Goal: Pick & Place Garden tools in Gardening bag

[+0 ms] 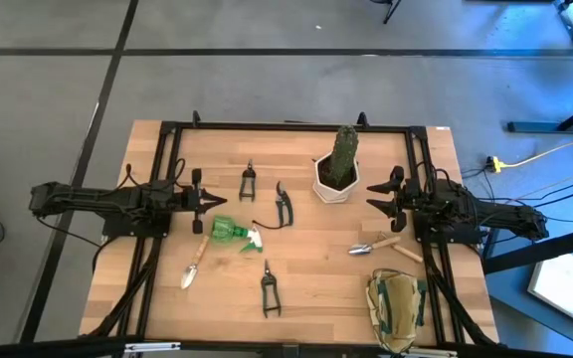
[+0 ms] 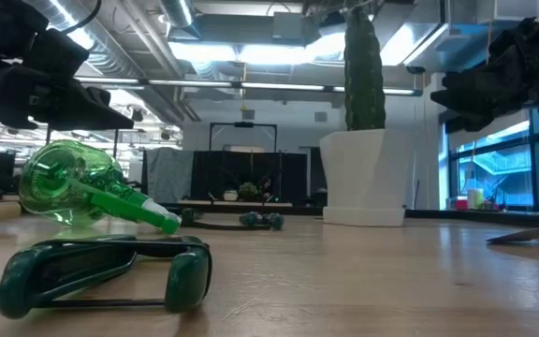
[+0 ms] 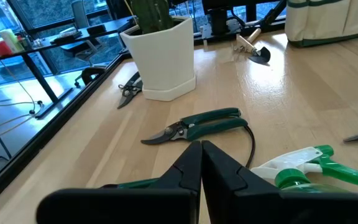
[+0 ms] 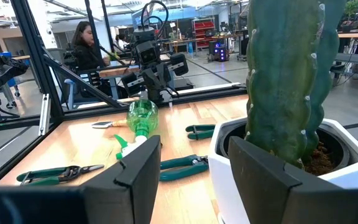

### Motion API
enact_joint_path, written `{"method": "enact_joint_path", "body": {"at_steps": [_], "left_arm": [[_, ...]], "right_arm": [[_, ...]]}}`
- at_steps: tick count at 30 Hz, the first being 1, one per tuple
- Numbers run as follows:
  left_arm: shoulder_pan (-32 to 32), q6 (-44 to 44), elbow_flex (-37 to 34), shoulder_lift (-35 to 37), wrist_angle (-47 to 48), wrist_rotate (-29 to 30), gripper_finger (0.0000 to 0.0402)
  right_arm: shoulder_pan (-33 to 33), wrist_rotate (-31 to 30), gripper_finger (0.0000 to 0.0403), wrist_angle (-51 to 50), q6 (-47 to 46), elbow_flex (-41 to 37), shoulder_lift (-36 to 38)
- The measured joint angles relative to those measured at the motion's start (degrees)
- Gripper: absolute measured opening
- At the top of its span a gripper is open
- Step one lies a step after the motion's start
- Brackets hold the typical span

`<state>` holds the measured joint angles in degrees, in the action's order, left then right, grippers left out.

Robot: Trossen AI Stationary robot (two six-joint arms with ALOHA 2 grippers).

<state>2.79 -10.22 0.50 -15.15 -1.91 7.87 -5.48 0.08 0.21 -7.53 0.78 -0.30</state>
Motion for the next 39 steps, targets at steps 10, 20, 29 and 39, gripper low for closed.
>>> {"method": "enact_joint_path", "body": {"at_steps": [10, 20, 29, 39], "left_arm": [[0.02, 0.00, 0.00, 0.01, 0.02, 0.00, 0.0004], [0.01, 0.00, 0.01, 0.00, 0.00, 0.01, 0.0004], [-0.02, 5.47, 0.01, 0.00, -16.21, -0.17, 0.0004], [0.00, 15.99, -0.01, -0.10, -44.27, 2.32, 0.0004]], "right_arm": [[-0.01, 0.01, 0.0193, 0.00, 0.00, 0.00, 0.00], [-0.01, 0.01, 0.0192, 0.00, 0.01, 0.01, 0.00], [-0.02, -0.01, 0.0192, 0.00, 0.00, 0.01, 0.00], [0.00, 0.01, 0.0192, 0.00, 0.00, 0.01, 0.00]]}}
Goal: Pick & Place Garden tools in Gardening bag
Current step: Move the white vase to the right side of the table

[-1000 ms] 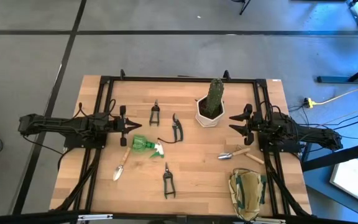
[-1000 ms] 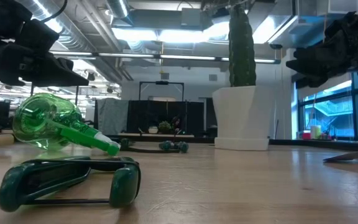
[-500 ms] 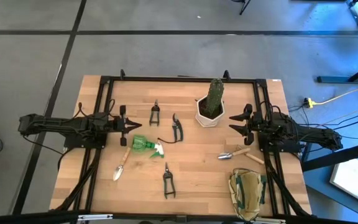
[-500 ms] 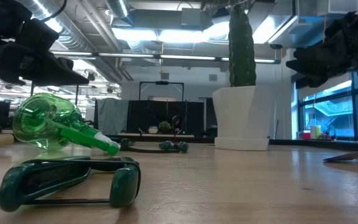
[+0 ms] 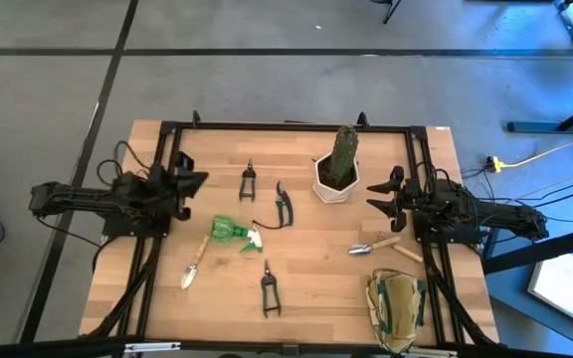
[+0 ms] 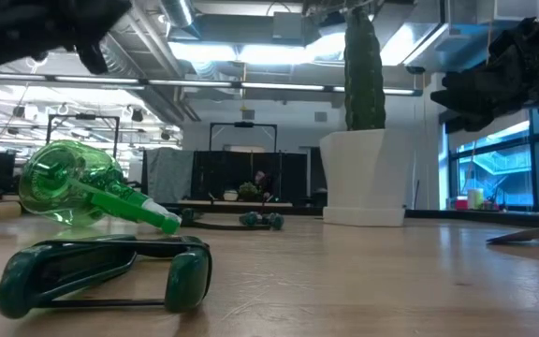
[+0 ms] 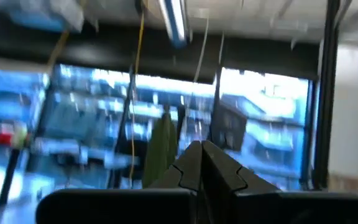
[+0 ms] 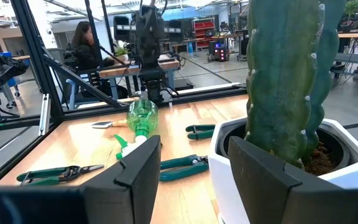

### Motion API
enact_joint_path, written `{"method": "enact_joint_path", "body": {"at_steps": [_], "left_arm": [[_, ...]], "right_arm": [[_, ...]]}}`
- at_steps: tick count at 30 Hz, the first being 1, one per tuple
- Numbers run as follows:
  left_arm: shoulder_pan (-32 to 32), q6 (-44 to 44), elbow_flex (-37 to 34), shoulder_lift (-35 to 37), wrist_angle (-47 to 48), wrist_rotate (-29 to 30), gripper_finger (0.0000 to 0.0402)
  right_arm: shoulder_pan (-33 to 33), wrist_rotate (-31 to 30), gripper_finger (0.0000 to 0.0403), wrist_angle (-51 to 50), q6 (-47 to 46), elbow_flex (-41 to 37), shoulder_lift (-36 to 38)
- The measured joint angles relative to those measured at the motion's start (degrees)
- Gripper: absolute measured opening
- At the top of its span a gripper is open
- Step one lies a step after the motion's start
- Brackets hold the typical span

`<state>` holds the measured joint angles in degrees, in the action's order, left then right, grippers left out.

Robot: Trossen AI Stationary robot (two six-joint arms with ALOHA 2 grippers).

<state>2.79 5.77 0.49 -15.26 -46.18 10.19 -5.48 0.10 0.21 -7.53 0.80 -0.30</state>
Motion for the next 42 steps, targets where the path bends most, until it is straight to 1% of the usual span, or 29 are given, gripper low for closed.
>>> {"method": "enact_joint_path", "body": {"at_steps": [5, 7, 9, 12, 15, 18, 24, 27, 30, 34, 38, 42], "left_arm": [[0.00, -10.54, 0.02, -0.01, -7.68, 4.35, 0.0004], [0.00, -12.55, 0.54, -0.02, -10.76, 5.89, 0.0004], [0.00, -14.29, 1.63, -0.05, -14.55, 5.97, 0.0004], [0.00, -16.42, 3.32, -0.01, -18.88, 4.28, 0.0004], [0.00, -16.59, 4.96, -0.55, -20.71, 0.98, 0.0004], [0.00, -16.91, 6.74, -3.38, -22.39, -5.30, 0.0004], [-0.04, -13.27, 13.92, -14.48, -24.32, -16.42, 0.0004], [-0.05, -12.47, 17.41, -20.86, -23.91, -18.12, 0.0004], [-0.07, -12.54, 19.87, -26.47, -23.49, -16.94, 0.0004], [-0.04, -12.51, 21.99, -31.78, -22.23, -12.28, 0.0004], [-0.04, -12.51, 23.15, -34.71, -22.48, -7.57, 0.0004], [-0.04, -14.08, 23.27, -35.11, -22.79, -2.88, 0.0004]], "right_arm": [[-0.01, -0.01, 0.0192, 0.00, 0.02, -0.01, 0.00], [-0.01, 0.00, 0.0192, 0.00, 0.01, -0.01, 0.00], [-0.01, 0.00, 0.0192, 0.00, 0.00, 0.00, 0.00], [-0.02, -0.02, 0.0192, 0.00, 0.00, 0.00, 0.00], [-0.01, 0.00, 0.0192, 0.00, 0.01, -0.02, 0.00], [-0.02, -0.02, 0.0192, 0.00, 0.02, -0.01, 0.00], [-0.02, -0.01, 0.0192, 0.00, 0.00, -0.01, 0.00], [-0.02, -0.02, 0.0192, 0.00, 0.02, -0.02, 0.00], [-0.02, 0.00, 0.0192, 0.00, 0.00, -0.02, 0.00], [-0.01, 0.00, 0.0192, 0.00, 0.00, -0.02, 0.00], [0.00, 0.00, 0.0193, 0.00, 0.00, -0.02, 0.00], [-0.01, 0.00, 0.0193, 0.00, 0.00, -0.01, 0.00]]}}
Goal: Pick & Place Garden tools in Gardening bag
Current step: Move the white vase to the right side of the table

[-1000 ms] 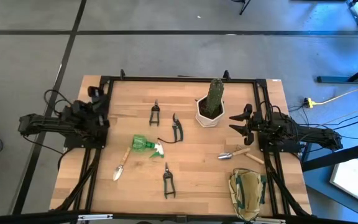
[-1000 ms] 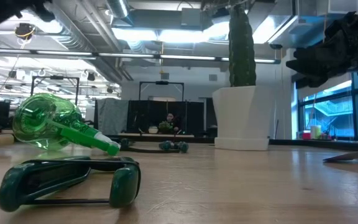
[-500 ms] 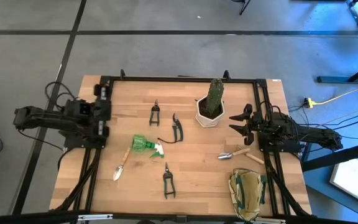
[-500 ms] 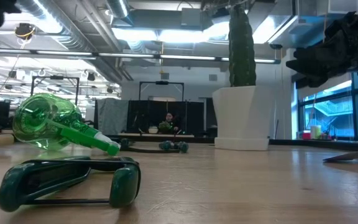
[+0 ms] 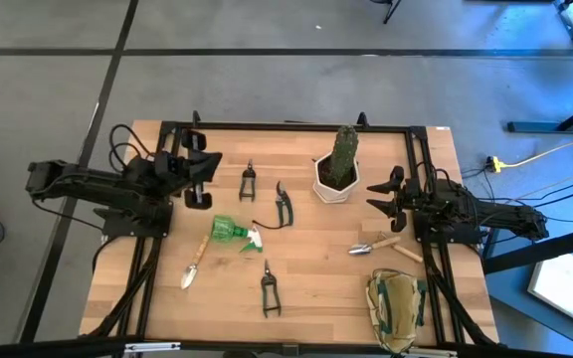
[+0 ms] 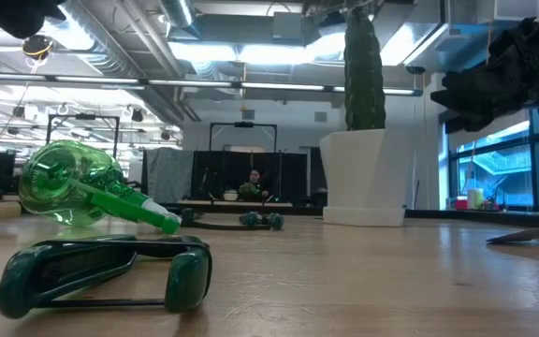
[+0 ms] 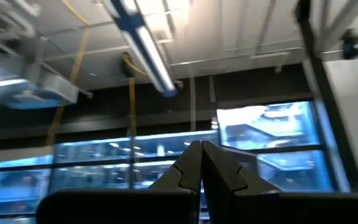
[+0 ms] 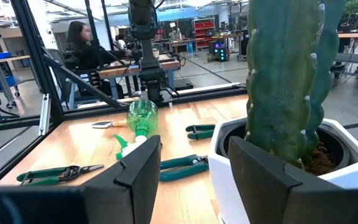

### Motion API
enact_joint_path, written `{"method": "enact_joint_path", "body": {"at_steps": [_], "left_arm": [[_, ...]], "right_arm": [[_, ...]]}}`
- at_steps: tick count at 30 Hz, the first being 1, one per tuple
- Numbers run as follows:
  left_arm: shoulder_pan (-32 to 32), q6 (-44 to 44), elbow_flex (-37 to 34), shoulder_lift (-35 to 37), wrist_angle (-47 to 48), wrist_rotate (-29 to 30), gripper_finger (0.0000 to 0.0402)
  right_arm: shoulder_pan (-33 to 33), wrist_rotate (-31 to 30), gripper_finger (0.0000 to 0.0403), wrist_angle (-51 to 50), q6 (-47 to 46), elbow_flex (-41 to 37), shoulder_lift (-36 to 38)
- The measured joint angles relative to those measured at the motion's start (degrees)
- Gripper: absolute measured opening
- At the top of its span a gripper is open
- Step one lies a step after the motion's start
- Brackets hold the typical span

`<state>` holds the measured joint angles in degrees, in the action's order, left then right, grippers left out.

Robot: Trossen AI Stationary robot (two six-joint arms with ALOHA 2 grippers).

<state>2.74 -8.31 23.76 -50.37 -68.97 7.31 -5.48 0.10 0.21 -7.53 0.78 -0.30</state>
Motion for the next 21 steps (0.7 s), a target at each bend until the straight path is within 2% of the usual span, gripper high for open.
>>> {"method": "enact_joint_path", "body": {"at_steps": [6, 13, 21], "left_arm": [[0.00, -1.43, 0.01, 0.74, -1.06, 2.02, 0.0004], [-0.02, -3.05, 0.01, 0.78, -1.63, -4.41, 0.0004], [0.00, -3.44, 0.01, 0.59, -1.06, -4.81, 0.0004]], "right_arm": [[0.01, 0.00, 0.0193, 0.00, 0.02, 0.01, 0.00], [0.01, 0.00, 0.0193, 0.00, 0.02, -0.01, 0.00], [0.01, 0.00, 0.0193, 2.62, 0.00, -0.01, 0.00]]}}
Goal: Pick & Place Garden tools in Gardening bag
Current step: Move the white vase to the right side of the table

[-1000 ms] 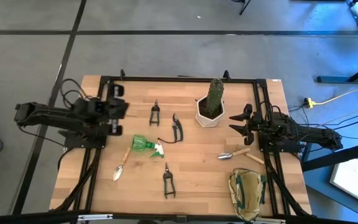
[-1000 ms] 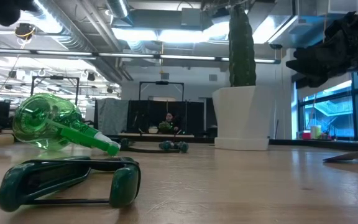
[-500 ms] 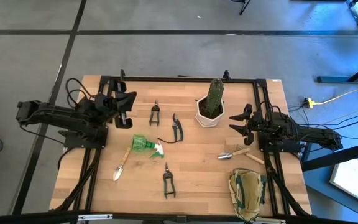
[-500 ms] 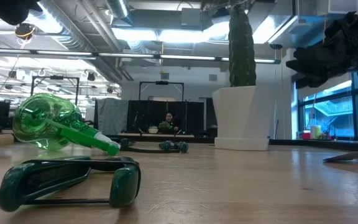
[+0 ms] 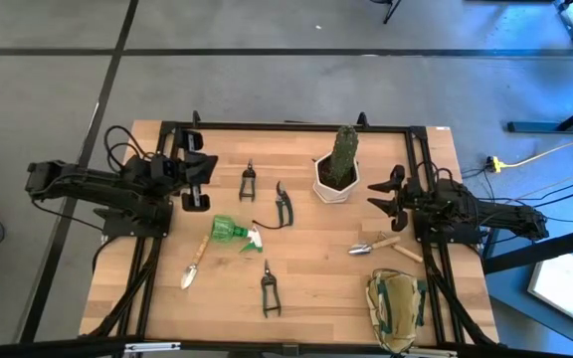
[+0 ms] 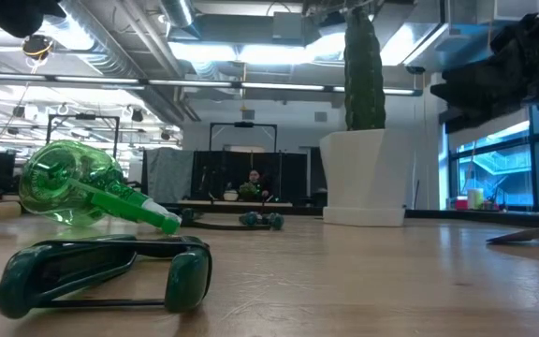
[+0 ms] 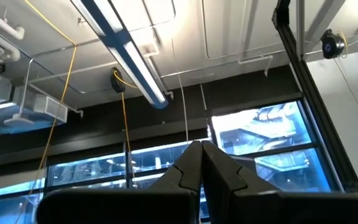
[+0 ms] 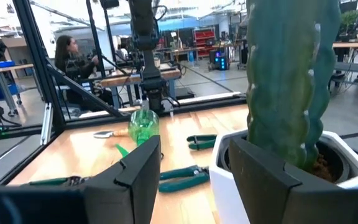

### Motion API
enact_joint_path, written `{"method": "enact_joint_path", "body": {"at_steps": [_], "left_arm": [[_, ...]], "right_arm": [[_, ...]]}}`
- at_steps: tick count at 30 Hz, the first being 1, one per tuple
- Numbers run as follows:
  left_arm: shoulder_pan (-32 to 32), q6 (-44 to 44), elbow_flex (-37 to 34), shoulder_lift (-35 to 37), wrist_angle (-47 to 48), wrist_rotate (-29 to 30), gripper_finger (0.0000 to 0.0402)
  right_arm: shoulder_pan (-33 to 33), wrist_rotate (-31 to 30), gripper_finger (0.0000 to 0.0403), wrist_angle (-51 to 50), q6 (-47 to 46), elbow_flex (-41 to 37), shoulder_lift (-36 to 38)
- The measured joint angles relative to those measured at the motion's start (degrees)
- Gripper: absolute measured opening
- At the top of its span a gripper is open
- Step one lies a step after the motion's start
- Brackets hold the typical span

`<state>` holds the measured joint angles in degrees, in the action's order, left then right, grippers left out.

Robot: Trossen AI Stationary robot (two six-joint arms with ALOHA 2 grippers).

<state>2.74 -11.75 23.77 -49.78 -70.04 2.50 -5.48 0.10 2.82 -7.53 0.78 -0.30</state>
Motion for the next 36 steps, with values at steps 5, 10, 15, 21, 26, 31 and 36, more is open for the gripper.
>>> {"method": "enact_joint_path", "body": {"at_steps": [5, 10, 15, 21, 26, 31, 36], "left_arm": [[0.00, 0.00, 0.00, 0.00, 0.58, 0.00, 0.0004], [-0.01, -0.01, 0.00, -0.03, 1.44, 0.00, 0.0004], [0.00, -3.61, 0.00, -0.28, 2.29, 0.67, 0.0004], [0.34, -9.09, 0.03, -4.17, -0.74, 6.24, 0.0004], [3.27, -3.59, 2.88, -8.41, -3.32, 11.00, 0.0004], [5.59, 2.89, 6.63, -12.62, -1.34, 10.17, 0.0004], [5.22, 3.98, 8.87, -16.82, -1.27, 9.44, 0.0004]], "right_arm": [[-0.01, 0.00, 0.0193, 4.77, 0.00, 0.00, 0.00], [-0.02, 0.22, 0.0193, 11.59, -0.87, 0.00, 0.00], [-0.01, 2.15, 0.0193, 13.40, -4.68, 0.00, 0.00], [-0.02, 2.03, 0.0193, 14.32, -5.11, 0.00, 0.00], [-0.02, 2.03, 0.0193, 12.55, -4.93, 0.00, 0.00], [-0.02, 1.08, 0.0193, 10.14, -3.54, 0.00, 0.00], [-0.02, 1.44, 0.0192, 9.55, -5.41, 0.00, 0.00]]}}
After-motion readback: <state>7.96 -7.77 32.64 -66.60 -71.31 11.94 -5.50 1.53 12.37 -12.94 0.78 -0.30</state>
